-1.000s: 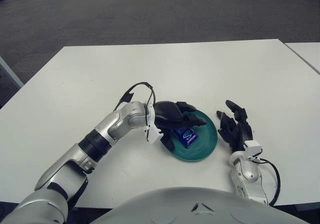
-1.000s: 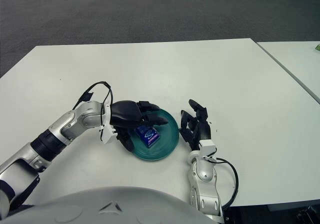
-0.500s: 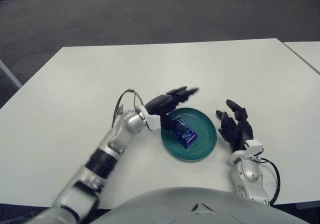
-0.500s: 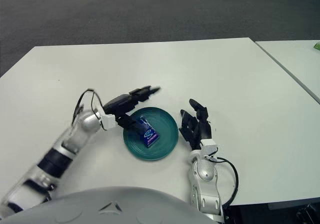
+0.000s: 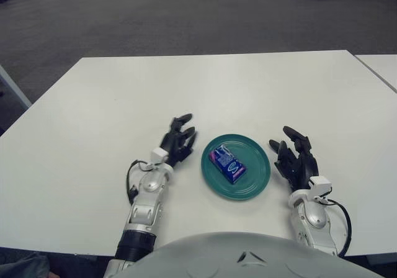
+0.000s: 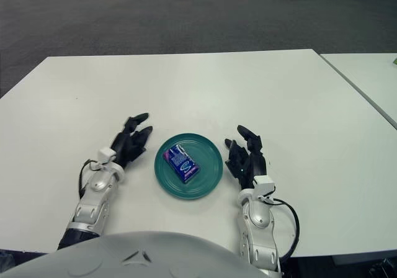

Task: Put the gum into the plate.

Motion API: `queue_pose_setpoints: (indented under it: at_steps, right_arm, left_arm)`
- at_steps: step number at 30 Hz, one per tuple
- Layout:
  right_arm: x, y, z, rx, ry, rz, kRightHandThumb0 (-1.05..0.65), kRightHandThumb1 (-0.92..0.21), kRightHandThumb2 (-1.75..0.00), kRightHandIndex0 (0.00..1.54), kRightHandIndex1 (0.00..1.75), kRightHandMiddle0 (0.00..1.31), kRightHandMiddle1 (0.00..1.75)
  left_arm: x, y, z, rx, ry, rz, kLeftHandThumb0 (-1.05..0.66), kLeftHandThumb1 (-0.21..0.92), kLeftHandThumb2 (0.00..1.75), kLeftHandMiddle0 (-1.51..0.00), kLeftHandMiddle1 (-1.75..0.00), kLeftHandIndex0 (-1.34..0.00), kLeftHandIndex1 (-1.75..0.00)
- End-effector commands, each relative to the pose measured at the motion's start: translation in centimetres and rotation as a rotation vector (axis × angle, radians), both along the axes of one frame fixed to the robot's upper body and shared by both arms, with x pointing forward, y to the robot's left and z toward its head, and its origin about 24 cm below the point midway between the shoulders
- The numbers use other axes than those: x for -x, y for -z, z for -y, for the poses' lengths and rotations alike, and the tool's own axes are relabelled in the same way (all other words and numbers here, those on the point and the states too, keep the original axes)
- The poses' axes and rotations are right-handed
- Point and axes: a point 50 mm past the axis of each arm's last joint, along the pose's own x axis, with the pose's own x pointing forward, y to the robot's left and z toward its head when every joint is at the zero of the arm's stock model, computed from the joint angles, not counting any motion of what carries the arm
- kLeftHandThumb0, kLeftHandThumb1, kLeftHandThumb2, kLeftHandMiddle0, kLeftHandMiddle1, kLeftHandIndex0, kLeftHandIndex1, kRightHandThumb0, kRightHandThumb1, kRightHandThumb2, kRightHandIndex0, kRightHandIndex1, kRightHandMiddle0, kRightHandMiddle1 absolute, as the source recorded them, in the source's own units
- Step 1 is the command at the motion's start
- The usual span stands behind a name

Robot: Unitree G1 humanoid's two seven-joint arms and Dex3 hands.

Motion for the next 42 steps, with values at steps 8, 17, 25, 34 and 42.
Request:
queue_pose_setpoints:
  at_steps: [8,17,25,34,42]
  right_arm:
    - [1.7,2.5,0.1,-0.03,0.001,-0.157,-0.71,-0.92,-0.79,0.4,0.63,0.0,0.94]
    - [2.1,2.5,0.4,-0.023,-0.001,-0.164,-0.69,-0.92,-0.78,0.39,0.63,0.0,0.93]
    - [2.3,2.6,0.7,-0.014,-0.002,-0.179,-0.7,-0.92,-0.77,0.37,0.62,0.0,0.92]
    - [2.4,2.8,1.0,-0.008,-0.002,-0.191,-0.71,-0.92,-0.76,0.36,0.61,0.0,0.93]
    - [2.4,2.9,1.1,-0.001,-0.009,-0.193,-0.71,-0.92,-0.75,0.38,0.61,0.0,0.93]
  left_arm:
    - [0.9,1.2,-1.5,0.006,-0.062,-0.07,-0.93,0.92,1.09,-0.42,-0.78,-0.24,-1.23]
    - [3.4,2.7,-1.4,-0.076,-0.026,-0.098,-0.89,0.92,1.07,-0.46,-0.9,-0.26,-1.24]
    - [5.3,2.4,-0.5,-0.052,-0.026,-0.131,-0.83,0.92,1.05,-0.44,-1.12,-0.31,-1.34]
    - [6.1,2.6,-0.2,-0.04,-0.05,-0.181,-0.79,0.92,1.05,-0.46,-1.2,-0.36,-1.38]
    - [6.0,2.3,0.0,-0.08,-0.049,-0.144,-0.78,0.92,1.06,-0.45,-1.24,-0.34,-1.37]
